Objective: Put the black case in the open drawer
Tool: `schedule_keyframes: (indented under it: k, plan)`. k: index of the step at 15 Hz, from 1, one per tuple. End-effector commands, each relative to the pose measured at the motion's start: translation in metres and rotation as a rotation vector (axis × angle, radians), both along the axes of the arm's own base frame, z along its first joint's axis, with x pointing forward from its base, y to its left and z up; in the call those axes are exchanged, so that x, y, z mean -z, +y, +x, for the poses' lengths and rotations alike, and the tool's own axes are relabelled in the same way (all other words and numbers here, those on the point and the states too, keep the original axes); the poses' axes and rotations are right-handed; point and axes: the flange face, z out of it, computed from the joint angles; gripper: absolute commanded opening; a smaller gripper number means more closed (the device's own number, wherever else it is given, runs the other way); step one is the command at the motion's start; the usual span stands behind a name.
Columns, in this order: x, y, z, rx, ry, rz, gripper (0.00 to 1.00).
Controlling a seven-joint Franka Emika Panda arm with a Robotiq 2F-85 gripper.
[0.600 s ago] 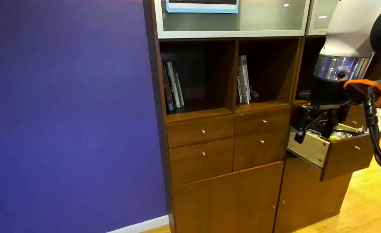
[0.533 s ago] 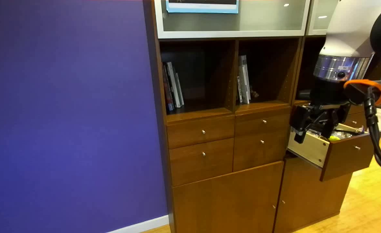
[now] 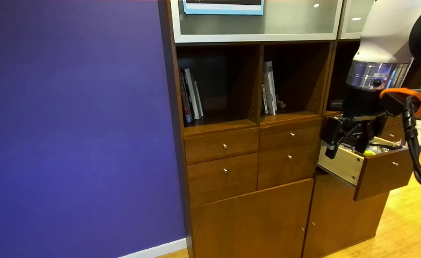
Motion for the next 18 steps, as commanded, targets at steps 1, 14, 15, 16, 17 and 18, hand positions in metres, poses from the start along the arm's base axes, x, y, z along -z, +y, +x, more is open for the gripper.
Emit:
schedule_keyframes:
  k: [1, 14, 15, 16, 17, 18]
  plan:
    - [-0.008, -0.02, 0.007, 0.039, -0.039, -0.003, 1.0]
    - [-0.006, -0.261, 0.08, 0.592, -0.152, 0.213, 1.0]
    - [-0.001, -0.279, 0.086, 0.636, -0.183, 0.229, 1.0]
    - [0.002, -0.295, 0.092, 0.68, -0.211, 0.244, 1.0]
    - [0.006, -0.304, 0.096, 0.72, -0.235, 0.271, 1.0]
    - [0.001, -0.292, 0.087, 0.642, -0.201, 0.218, 1.0]
